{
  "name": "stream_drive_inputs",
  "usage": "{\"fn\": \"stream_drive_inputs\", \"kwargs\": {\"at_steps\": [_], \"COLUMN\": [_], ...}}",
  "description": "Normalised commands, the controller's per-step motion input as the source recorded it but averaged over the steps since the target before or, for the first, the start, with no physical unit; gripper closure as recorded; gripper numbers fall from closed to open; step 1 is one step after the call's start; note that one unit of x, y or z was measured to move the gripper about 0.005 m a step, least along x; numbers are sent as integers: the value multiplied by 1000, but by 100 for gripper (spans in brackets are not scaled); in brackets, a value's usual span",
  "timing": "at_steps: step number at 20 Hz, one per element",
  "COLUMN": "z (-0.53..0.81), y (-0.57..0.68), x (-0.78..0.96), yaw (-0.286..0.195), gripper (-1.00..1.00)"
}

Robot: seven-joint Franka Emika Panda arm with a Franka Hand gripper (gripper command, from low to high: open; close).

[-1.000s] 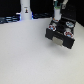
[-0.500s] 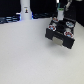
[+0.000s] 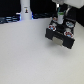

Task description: Open the kcup holder, insert the kcup into the holder, and close the kcup holder

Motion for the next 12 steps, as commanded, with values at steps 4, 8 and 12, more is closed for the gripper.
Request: {"fn": "stream_drive_inputs", "kwargs": {"at_steps": [4, 8, 12], "z": [-51, -71, 166], "y": [83, 29, -49], "x": [308, 125, 129], "yaw": [7, 6, -20], "gripper": [100, 100, 100]}}
